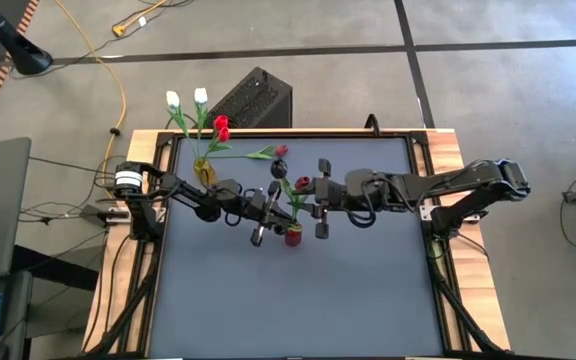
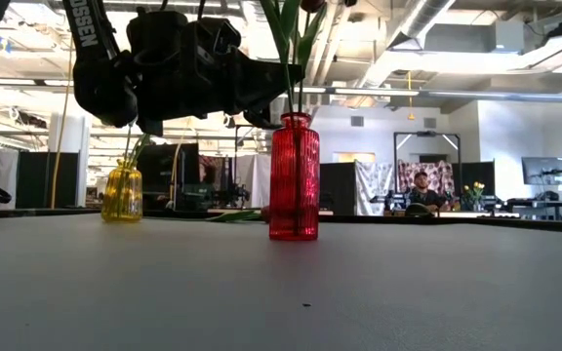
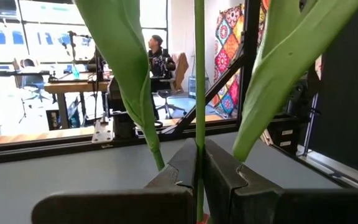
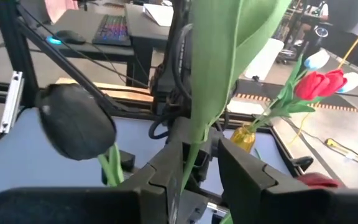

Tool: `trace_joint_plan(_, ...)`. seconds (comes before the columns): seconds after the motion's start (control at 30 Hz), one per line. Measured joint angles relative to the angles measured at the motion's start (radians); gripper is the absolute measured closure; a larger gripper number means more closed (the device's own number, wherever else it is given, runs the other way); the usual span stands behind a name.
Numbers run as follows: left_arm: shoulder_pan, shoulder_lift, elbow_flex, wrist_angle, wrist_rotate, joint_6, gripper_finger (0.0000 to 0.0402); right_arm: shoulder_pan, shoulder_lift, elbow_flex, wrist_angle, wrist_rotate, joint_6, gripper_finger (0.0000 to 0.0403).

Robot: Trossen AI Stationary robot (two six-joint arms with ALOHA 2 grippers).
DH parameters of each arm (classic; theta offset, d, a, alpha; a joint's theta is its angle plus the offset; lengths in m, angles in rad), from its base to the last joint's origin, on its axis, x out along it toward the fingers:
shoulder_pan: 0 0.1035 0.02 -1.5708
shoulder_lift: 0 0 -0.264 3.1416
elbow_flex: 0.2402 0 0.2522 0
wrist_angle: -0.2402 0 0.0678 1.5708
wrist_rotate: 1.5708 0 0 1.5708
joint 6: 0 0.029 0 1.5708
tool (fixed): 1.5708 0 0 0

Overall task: Sort flowers into vase by color
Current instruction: Put the black tulip into the red vase

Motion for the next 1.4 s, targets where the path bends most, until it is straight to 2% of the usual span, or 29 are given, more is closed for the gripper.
trace_joint_plan(0.17,0.0,0.0,0.0,0.0,0.003,0.0,0.0401,0.01,-0.006,0.0,0.0,-0.008,-0.007,0.0288)
trace_joint_plan(0.37,0.0,0.0,0.0,0.0,0.002,-0.002,0.0399,0.009,-0.006,0.0,-0.003,-0.008,0.0,0.033)
trace_joint_plan(0.63,0.0,0.0,0.0,0.0,0.002,-0.001,0.0369,0.009,-0.005,0.0,-0.002,-0.009,0.003,0.0373)
trace_joint_plan(1.1,0.003,-0.015,0.0,0.0,0.038,-0.003,0.0297,0.027,-0.005,0.0,-0.003,-0.009,0.047,0.0369)
trace_joint_plan(1.4,0.029,-0.074,0.0,-0.07,0.093,0.001,0.0282,0.037,-0.005,0.0,-0.01,-0.008,0.054,0.0366)
